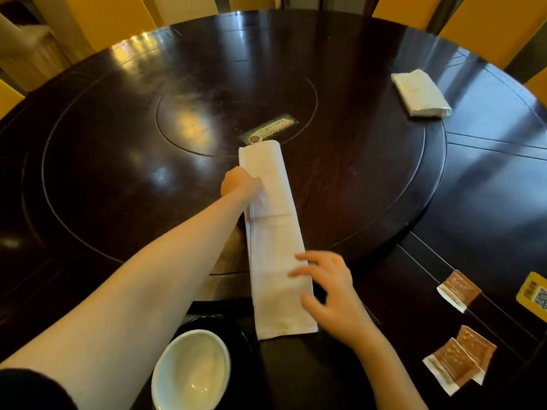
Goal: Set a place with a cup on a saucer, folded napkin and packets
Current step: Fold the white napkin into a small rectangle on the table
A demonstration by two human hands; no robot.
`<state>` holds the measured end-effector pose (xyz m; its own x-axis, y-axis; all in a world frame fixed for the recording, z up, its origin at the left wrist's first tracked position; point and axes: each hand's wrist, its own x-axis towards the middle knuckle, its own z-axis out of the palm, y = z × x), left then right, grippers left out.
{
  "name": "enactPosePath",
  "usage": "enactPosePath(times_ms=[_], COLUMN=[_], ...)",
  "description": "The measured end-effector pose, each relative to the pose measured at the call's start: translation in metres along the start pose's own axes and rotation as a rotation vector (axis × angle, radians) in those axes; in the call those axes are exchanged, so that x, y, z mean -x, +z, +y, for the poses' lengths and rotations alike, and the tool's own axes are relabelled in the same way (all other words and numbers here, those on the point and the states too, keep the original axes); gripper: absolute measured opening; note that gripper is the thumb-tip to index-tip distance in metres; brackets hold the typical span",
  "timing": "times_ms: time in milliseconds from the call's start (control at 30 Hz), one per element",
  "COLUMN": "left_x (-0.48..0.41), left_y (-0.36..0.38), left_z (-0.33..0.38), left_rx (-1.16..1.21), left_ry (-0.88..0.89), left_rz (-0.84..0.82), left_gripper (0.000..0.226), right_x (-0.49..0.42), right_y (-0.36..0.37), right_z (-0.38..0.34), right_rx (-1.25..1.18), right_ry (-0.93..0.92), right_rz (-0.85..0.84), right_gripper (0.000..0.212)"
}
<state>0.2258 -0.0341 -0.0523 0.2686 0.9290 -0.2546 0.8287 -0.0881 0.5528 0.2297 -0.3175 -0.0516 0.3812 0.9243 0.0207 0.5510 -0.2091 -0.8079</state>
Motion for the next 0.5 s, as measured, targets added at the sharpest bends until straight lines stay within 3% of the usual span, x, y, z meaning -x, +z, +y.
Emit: enactPosePath(times_ms=[100,233,400,500], left_x=[-0.005,-0.020,-0.039,-0.044], left_y=[-0.002,-0.006,-0.005,-0.004], left_z=[0.003,0.009,0.008,0.006], left_rx=[0.005,0.015,0.087,0.110], left_ry=[0.001,0.003,-0.034,-0.061], left_rz=[-0.003,-0.019,-0.020,-0.014], left_gripper=[0.026,0.027,0.027,0.022], right_x=[-0.065,-0.123,-0.141,-0.142], right_y=[0.012,0.042,0.073,0.079], right_z=[-0.009,-0.012,-0.018,-0.021], right_rx=[0.095,0.241,0.392,0.416], right_ry=[0.043,0.136,0.213,0.229], right_rz=[0.164,0.129,0.216,0.266], right_gripper=[0.021,0.026,0.033,0.023])
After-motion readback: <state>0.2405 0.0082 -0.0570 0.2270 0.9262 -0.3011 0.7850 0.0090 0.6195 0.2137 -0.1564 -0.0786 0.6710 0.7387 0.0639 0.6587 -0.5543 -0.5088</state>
